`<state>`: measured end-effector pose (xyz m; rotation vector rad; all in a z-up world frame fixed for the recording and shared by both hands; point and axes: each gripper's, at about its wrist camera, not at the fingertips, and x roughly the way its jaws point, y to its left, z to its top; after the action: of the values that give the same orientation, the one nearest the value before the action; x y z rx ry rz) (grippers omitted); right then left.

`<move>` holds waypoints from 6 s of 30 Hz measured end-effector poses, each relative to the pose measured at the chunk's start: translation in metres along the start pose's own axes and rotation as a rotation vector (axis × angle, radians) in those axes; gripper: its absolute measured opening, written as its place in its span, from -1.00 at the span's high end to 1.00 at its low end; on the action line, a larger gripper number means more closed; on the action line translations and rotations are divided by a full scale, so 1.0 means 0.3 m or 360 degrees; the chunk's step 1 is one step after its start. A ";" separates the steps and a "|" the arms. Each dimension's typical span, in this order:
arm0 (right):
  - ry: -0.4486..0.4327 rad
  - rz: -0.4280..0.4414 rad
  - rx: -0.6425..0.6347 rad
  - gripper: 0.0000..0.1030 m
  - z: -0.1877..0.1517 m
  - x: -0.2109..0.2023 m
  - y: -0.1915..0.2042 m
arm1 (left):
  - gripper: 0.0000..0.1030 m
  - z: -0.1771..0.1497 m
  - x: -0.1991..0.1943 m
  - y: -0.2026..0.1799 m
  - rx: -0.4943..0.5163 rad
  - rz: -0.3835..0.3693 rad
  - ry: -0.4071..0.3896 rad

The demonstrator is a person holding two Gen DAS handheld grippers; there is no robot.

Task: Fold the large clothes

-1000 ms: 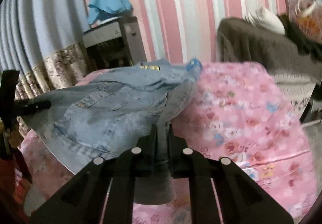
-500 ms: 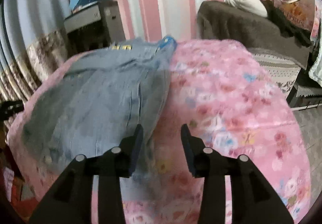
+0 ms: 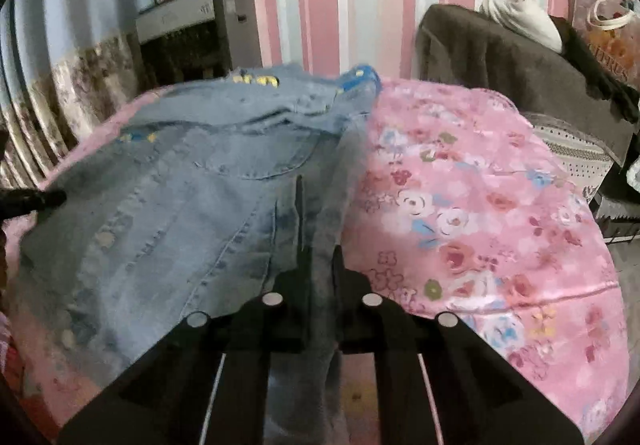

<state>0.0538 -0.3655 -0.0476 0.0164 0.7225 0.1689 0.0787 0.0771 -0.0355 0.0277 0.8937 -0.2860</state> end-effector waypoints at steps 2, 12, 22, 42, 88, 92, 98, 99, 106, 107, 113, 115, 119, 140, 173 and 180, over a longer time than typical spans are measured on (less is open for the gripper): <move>0.0056 -0.0011 -0.0001 0.85 -0.010 -0.005 -0.027 | 0.87 -0.020 0.018 -0.004 0.0014 0.0019 0.0054; 0.0061 0.0062 0.0050 -0.04 0.021 0.016 -0.093 | -0.56 0.015 -0.036 0.058 -0.0028 0.0106 -0.0074; -0.0191 -0.0112 0.0153 -0.58 0.257 0.030 -0.158 | -0.94 0.227 -0.038 0.160 -0.0118 0.0227 -0.0244; -0.0068 -0.0078 -0.0097 -0.87 0.525 0.321 -0.071 | -0.94 0.535 0.193 0.189 -0.0030 0.0195 -0.0238; -0.0024 0.0096 -0.0276 -0.30 0.602 0.575 -0.062 | -0.94 0.687 0.500 0.154 0.0029 0.0162 -0.0138; -0.0037 0.0217 -0.0279 0.26 0.586 0.611 -0.043 | -0.90 0.678 0.539 0.106 0.0102 0.0223 -0.0094; 0.0107 0.0156 -0.0371 0.48 0.564 0.709 -0.014 | -0.90 0.665 0.595 0.126 0.0073 0.0207 -0.0017; 0.0123 0.0162 -0.0351 0.48 0.566 0.718 -0.021 | -0.91 0.663 0.605 0.129 0.0071 0.0199 -0.0005; 0.0175 0.0183 -0.0289 0.49 0.566 0.761 -0.047 | -0.94 0.662 0.639 0.140 0.0053 0.0178 0.0035; 0.0175 0.0186 -0.0286 0.49 0.565 0.762 -0.048 | -0.94 0.661 0.638 0.139 0.0053 0.0178 0.0034; 0.0169 0.0161 -0.0309 0.49 0.564 0.755 -0.040 | -0.94 0.661 0.639 0.137 0.0055 0.0179 0.0034; 0.0170 0.0161 -0.0310 0.49 0.566 0.754 -0.038 | -0.94 0.660 0.638 0.136 0.0055 0.0180 0.0034; 0.0180 0.0151 -0.0322 0.45 0.570 0.739 -0.035 | -0.94 0.661 0.627 0.133 0.0077 0.0203 0.0028; 0.0231 0.0180 -0.0361 0.42 0.479 0.593 0.036 | -0.94 0.567 0.549 0.093 0.0151 0.0150 0.0188; -0.0221 -0.0249 -0.0051 -0.89 0.377 0.177 -0.044 | -0.94 0.414 0.160 0.092 -0.0023 0.0289 -0.0193; -0.0167 -0.0175 0.0020 -0.89 0.274 0.106 -0.026 | -0.94 0.288 0.087 0.087 -0.0099 0.0251 -0.0247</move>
<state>0.1325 -0.3646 -0.0075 -0.0022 0.6181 0.0577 0.1669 0.0839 -0.0038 0.0181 0.7410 -0.1116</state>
